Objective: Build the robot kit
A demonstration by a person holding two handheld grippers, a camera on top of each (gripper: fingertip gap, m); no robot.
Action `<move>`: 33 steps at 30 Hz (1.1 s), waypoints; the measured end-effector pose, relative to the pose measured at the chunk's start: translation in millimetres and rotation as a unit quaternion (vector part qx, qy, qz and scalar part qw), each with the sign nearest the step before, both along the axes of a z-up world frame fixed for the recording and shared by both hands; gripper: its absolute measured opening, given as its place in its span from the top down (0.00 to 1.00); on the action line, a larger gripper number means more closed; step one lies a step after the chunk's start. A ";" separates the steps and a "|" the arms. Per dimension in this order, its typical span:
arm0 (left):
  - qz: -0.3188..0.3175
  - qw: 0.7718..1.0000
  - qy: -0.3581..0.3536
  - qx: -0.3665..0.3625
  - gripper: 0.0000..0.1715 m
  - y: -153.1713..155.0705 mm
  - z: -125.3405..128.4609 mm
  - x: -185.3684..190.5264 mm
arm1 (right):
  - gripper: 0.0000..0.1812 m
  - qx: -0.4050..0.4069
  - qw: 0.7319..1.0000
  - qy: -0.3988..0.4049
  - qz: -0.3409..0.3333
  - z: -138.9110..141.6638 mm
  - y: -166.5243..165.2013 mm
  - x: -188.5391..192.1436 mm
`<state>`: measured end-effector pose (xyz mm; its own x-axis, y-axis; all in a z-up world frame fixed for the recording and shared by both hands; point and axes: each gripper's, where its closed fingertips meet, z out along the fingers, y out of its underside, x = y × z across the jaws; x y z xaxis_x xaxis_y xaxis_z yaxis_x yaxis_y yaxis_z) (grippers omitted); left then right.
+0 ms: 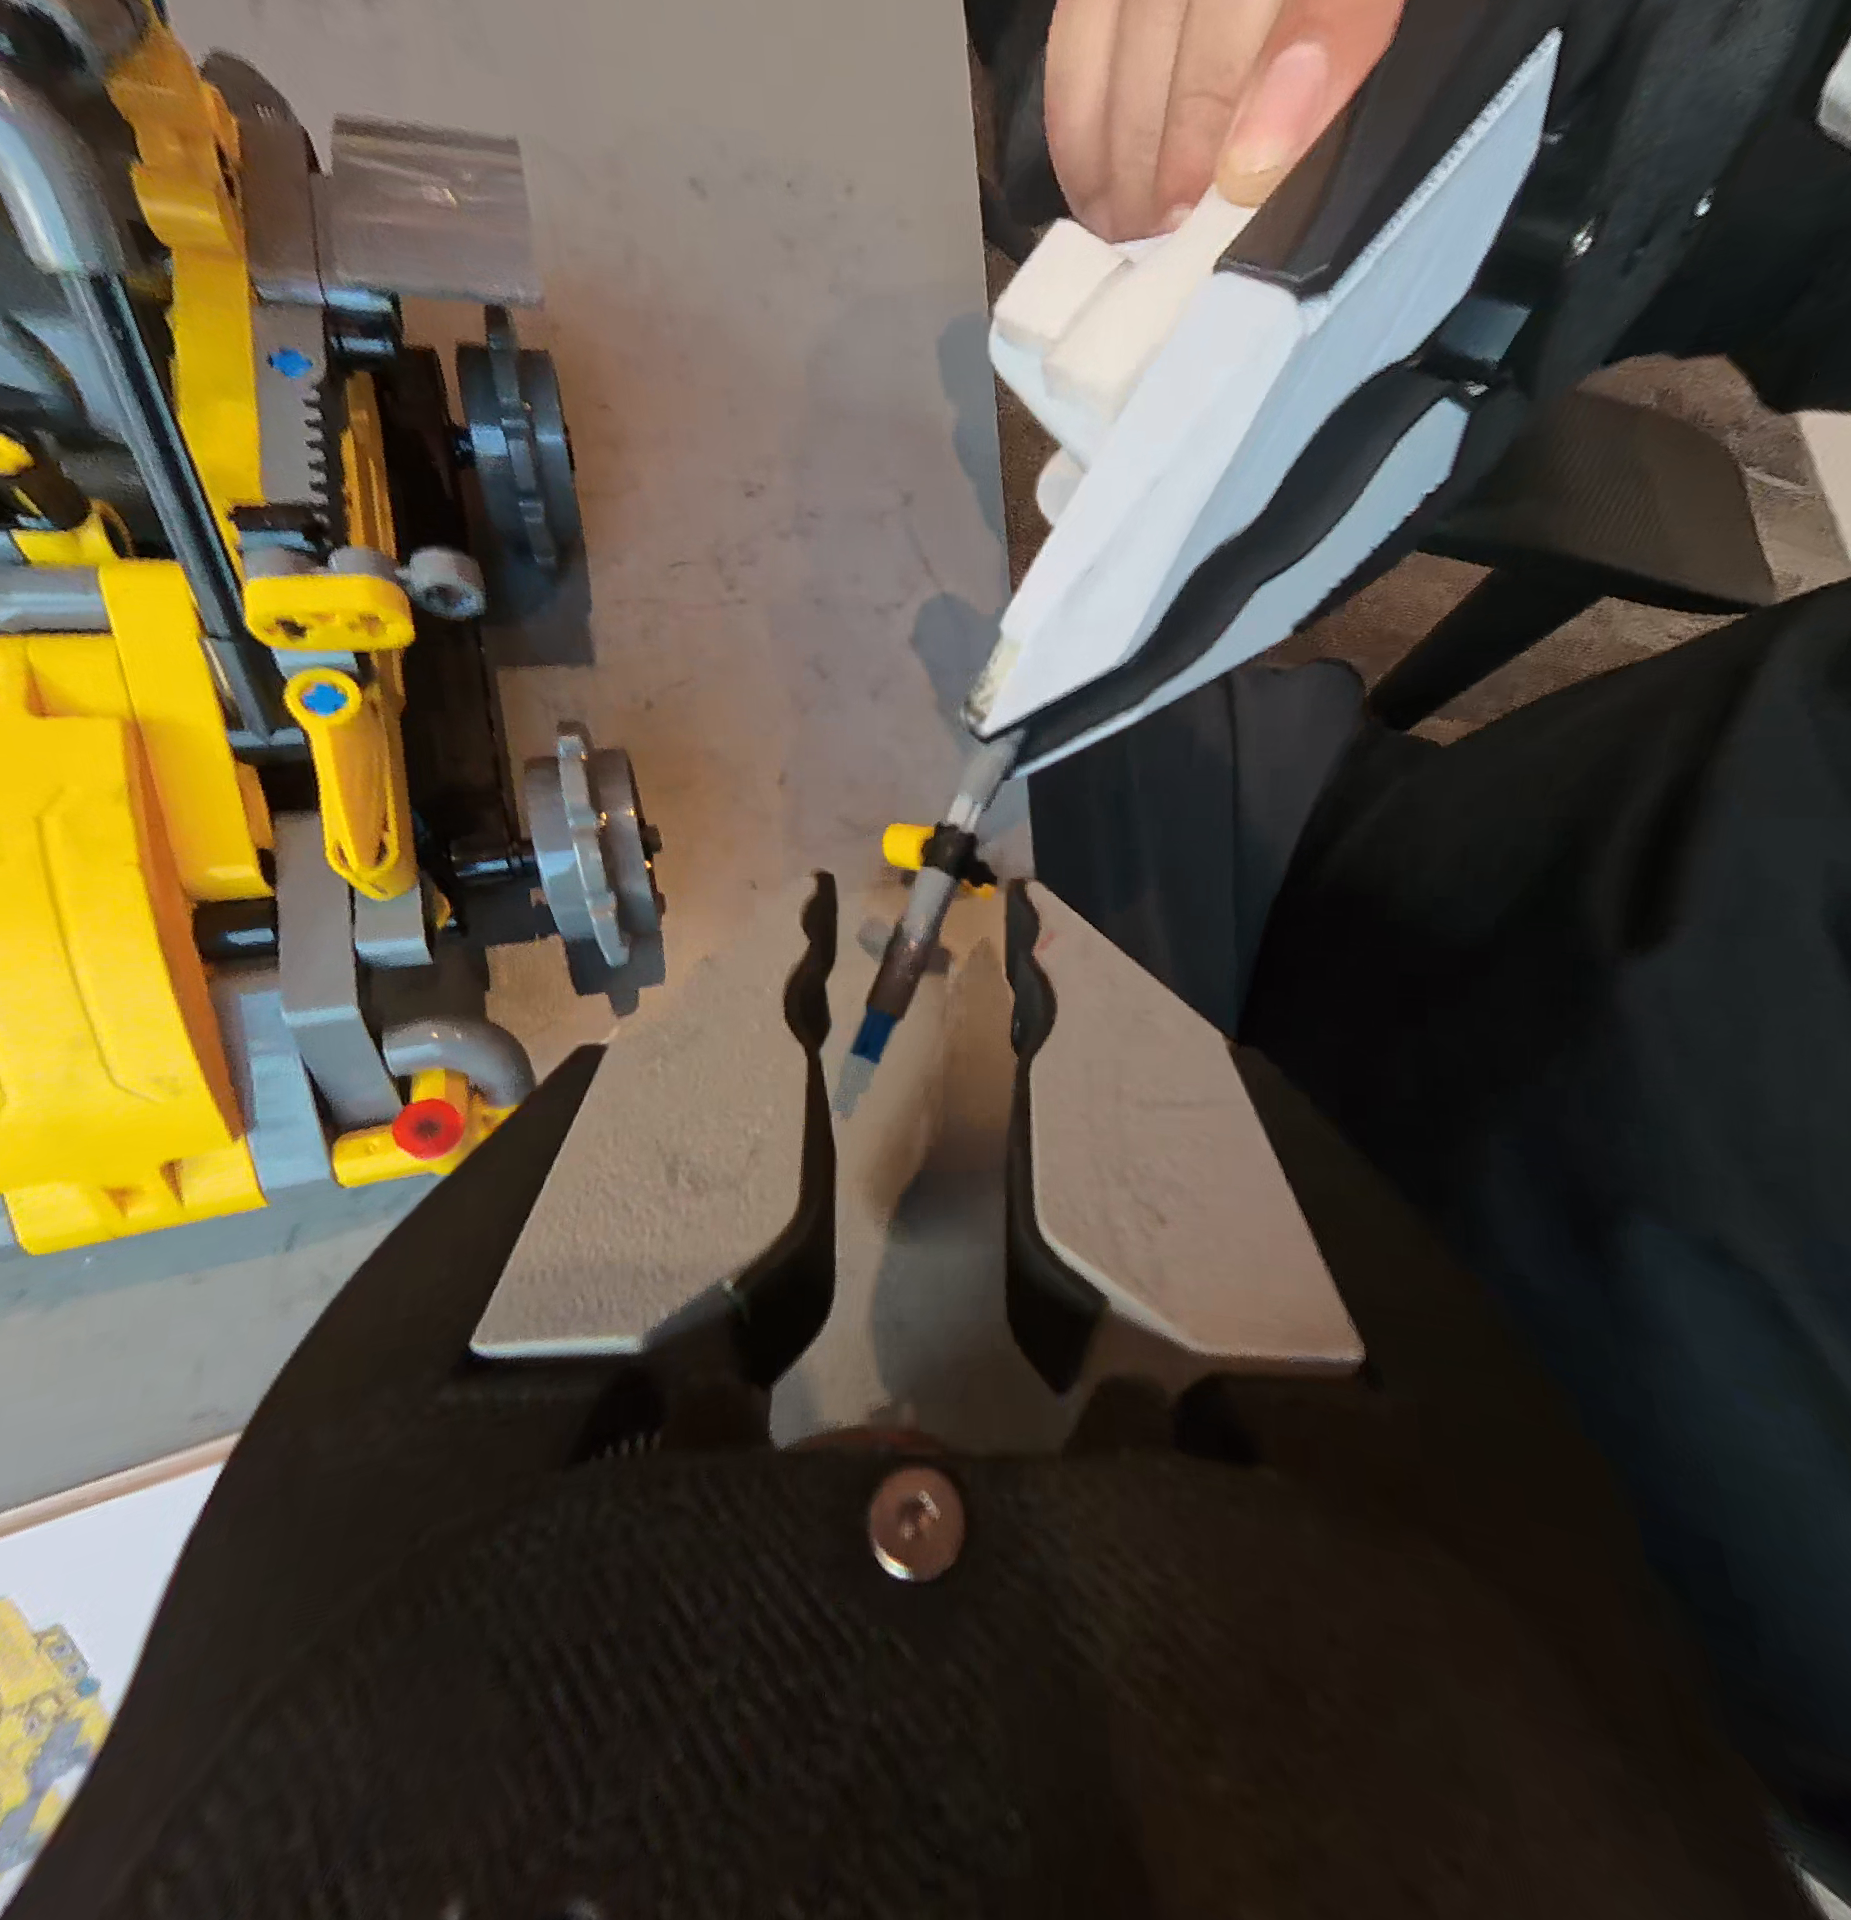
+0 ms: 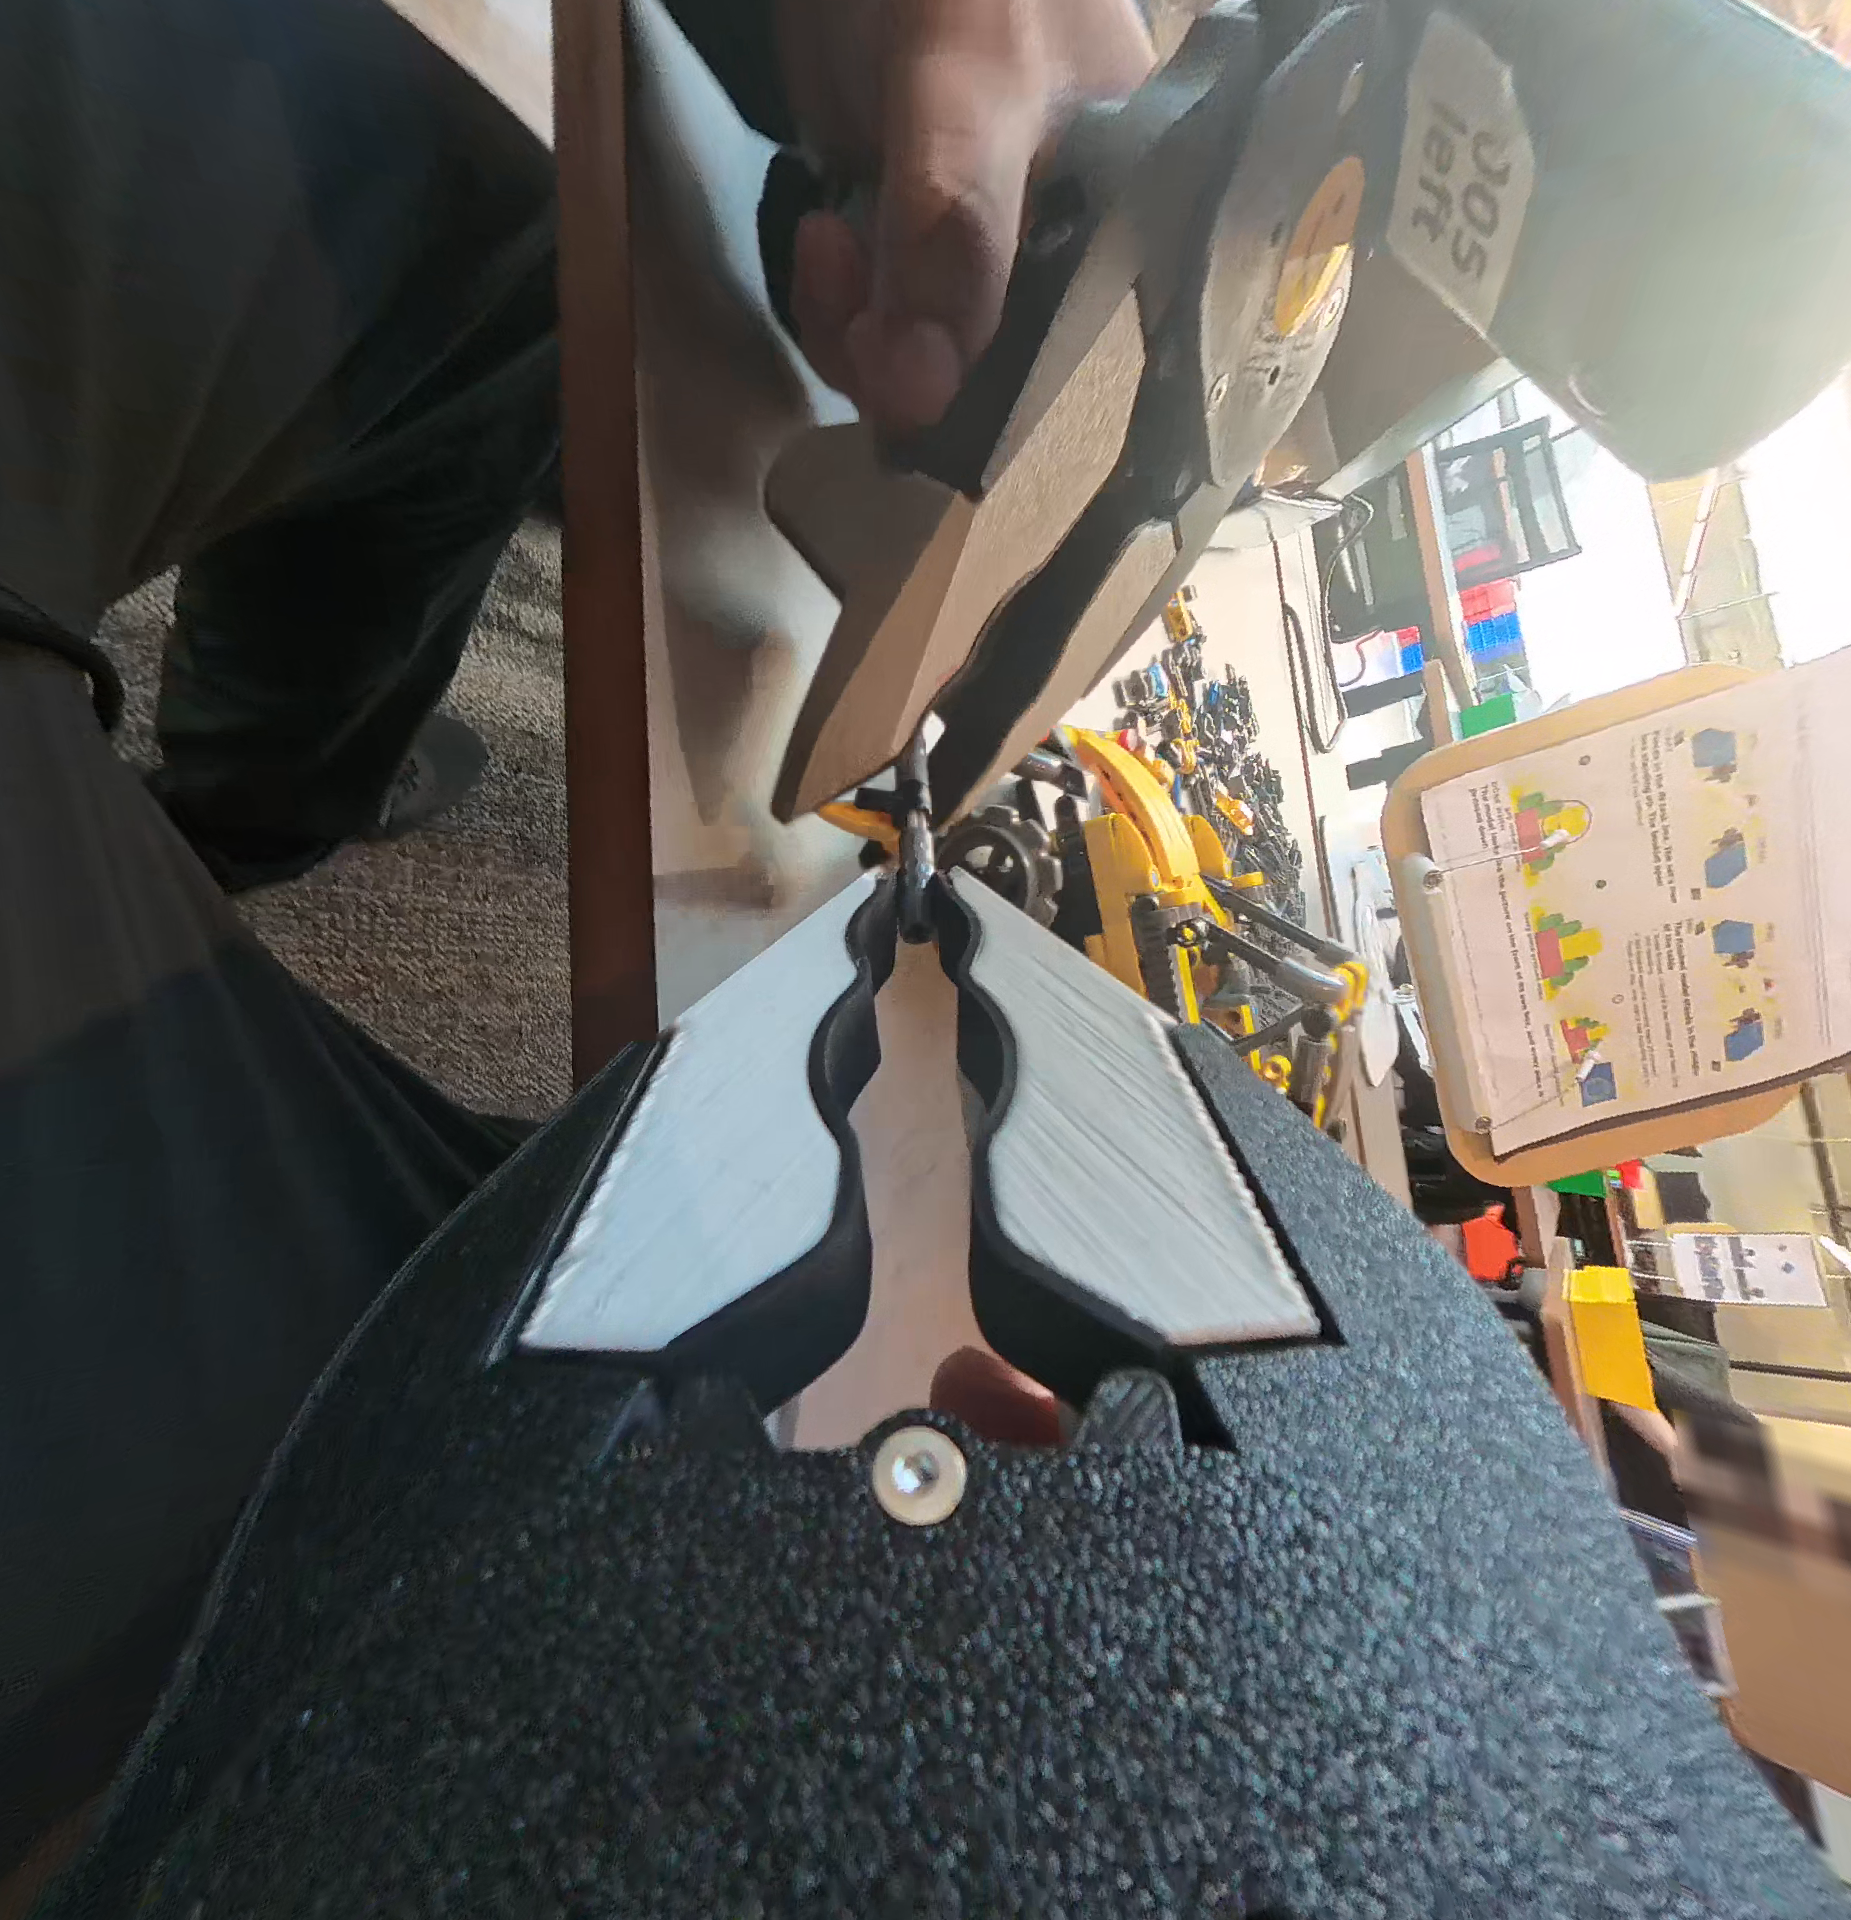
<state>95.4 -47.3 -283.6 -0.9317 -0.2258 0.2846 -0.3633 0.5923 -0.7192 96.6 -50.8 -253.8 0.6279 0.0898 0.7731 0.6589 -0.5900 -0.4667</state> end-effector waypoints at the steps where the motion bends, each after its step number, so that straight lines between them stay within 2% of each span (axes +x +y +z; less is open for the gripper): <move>1: 0.005 1.000 -0.020 -0.004 0.87 -1.4 2.6 3.2 | 0.98 0.007 1.000 0.011 0.000 1.5 -0.1 -0.5; 2: 0.009 0.999 -0.052 -0.010 0.93 -2.8 6.0 5.9 | 0.97 0.015 1.000 0.027 -0.002 1.8 -0.6 -1.0; 4: 0.014 0.991 -0.135 -0.007 0.94 -4.0 9.6 9.4 | 0.97 0.036 0.996 0.079 -0.009 1.8 -3.4 -0.1; 7: 0.012 0.955 -0.295 0.015 0.96 -4.6 13.6 11.2 | 0.95 0.065 0.969 0.237 -0.010 -0.7 -6.8 -4.6; 10: 0.019 0.910 -0.411 0.055 0.96 -1.5 14.5 17.0 | 0.84 0.083 0.905 0.418 -0.017 -1.4 -8.1 -4.6; 13: 0.017 0.868 -0.490 0.082 0.96 0.3 16.1 21.4 | 0.80 0.075 0.809 0.583 -0.009 0.9 -5.9 -7.5; 15: 0.012 0.845 -0.528 0.090 0.96 -0.9 18.4 21.0 | 0.81 0.079 0.759 0.647 -0.007 3.9 -0.7 -6.8; 17: 0.007 0.828 -0.552 0.098 0.96 -2.1 19.1 19.6 | 0.83 0.073 0.738 0.670 -0.009 1.4 4.1 -5.8; 20: 0.002 0.810 -0.577 0.108 0.96 -3.0 18.4 17.9 | 0.87 0.059 0.740 0.669 -0.026 -9.4 8.5 -3.1; 26: 0.000 0.785 -0.606 0.127 0.96 -1.2 12.7 18.3 | 0.92 0.059 0.767 0.638 -0.022 -14.6 12.1 -1.5; 27: 0.000 0.791 -0.598 0.131 0.95 -0.6 9.2 19.4 | 0.95 0.052 0.777 0.627 -0.025 -17.5 11.3 -1.3; 29: -0.004 0.820 -0.553 0.147 0.96 3.5 -4.7 21.3 | 0.97 0.026 0.812 0.580 -0.049 -30.0 8.8 2.4; 33: -0.007 0.874 -0.471 0.121 0.91 5.4 -5.3 15.3 | 0.97 -0.005 0.854 0.517 -0.051 -35.2 9.1 -0.8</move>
<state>110.7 -41.8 -288.9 -0.7303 -0.1597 -0.6642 0.3313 0.7676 -0.5488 95.8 -41.8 -289.0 0.9796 -0.0025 -0.2008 -0.1579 -0.6275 -0.7625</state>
